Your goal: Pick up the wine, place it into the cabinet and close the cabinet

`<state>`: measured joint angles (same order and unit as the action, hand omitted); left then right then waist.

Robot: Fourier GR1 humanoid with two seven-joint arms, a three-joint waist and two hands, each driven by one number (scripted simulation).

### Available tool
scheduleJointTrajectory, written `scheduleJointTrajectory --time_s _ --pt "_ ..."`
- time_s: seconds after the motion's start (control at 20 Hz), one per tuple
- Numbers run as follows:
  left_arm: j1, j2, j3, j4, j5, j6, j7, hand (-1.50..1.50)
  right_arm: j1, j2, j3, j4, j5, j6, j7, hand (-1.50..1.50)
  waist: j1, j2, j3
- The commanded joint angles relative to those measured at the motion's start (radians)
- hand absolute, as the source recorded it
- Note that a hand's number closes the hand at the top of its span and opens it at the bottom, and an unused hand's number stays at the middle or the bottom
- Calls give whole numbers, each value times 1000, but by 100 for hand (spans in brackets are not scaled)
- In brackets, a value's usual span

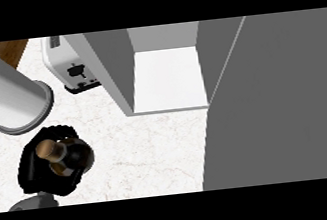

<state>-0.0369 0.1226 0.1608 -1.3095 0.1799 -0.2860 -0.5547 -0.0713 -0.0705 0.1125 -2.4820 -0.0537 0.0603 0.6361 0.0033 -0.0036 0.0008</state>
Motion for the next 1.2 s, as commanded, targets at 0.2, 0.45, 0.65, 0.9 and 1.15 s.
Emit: scheduleJointTrajectory --time_s 0.2,0.45,0.65,0.9,1.15 --pt "14 -36 -86 -392 80 68 373 150 32 19 48 -83 6 -8 22 -150 -1 0 0" --pt "-54 -103 -186 -494 -16 204 507 150 -52 11 21 -53 -7 -20 65 -150 -5 1 0" --pt "28 -121 -288 -558 21 203 529 150 -44 15 -2 -63 -40 -18 65 -150 -3 2 -1" --pt "-38 -122 -393 -618 7 326 622 150 82 21 15 -105 -24 15 -6 -150 -8 1 0" --pt "-246 -122 -568 -512 -24 612 640 150 -2 12 -18 -60 -55 1 37 -150 -14 3 0"
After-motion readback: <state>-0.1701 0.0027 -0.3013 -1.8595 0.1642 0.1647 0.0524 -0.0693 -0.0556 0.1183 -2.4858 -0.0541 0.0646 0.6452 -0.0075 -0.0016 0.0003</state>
